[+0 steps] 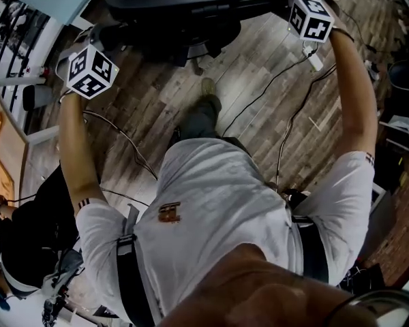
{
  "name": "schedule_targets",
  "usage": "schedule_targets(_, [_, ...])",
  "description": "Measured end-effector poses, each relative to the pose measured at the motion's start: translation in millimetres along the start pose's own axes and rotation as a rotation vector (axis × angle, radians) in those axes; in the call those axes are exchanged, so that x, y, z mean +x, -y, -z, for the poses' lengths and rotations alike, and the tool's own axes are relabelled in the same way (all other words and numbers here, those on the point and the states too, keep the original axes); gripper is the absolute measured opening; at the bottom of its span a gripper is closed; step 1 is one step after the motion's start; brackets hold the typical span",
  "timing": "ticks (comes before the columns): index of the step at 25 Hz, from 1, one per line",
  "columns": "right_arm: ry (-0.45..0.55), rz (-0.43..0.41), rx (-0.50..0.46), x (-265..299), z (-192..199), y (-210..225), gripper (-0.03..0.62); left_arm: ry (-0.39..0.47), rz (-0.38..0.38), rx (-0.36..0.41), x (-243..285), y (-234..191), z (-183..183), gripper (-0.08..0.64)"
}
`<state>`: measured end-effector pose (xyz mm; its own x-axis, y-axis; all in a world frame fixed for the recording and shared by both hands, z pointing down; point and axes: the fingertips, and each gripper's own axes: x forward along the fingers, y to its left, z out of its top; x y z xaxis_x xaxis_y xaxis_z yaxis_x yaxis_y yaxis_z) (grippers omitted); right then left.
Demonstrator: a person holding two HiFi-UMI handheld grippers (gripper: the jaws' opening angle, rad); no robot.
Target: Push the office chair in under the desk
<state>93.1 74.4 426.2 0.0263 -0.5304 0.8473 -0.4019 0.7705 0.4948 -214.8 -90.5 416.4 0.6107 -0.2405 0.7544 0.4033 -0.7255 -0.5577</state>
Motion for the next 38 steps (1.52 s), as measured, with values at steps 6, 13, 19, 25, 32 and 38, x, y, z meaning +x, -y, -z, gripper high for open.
schedule_targets(6, [0.037, -0.004, -0.053, 34.8, 29.9, 47.5, 0.132, -0.005, 0.006, -0.049, 36.7, -24.2, -7.9, 0.127])
schedule_targets(13, [0.067, -0.013, -0.119, 84.3, 47.3, 126.4, 0.132, -0.01, -0.036, -0.116, 81.8, -77.7, 0.0, 0.122])
schedule_targets(19, [0.07, -0.041, -0.156, 117.3, 51.7, 182.2, 0.13, -0.029, -0.072, -0.148, 106.3, -121.8, 14.6, 0.121])
schedule_targets(25, [0.078, -0.03, -0.176, 144.3, 61.9, 231.9, 0.13, -0.052, -0.078, -0.163, 135.1, -157.9, 20.5, 0.118])
schedule_targets(32, [0.058, -0.019, -0.188, 166.1, 76.9, 283.5, 0.132, -0.066, -0.094, -0.183, 154.1, -195.4, 16.5, 0.117])
schedule_targets(38, [0.06, -0.019, -0.223, 178.8, 81.8, 311.5, 0.132, -0.081, -0.124, -0.212, 162.8, -211.4, 11.8, 0.117])
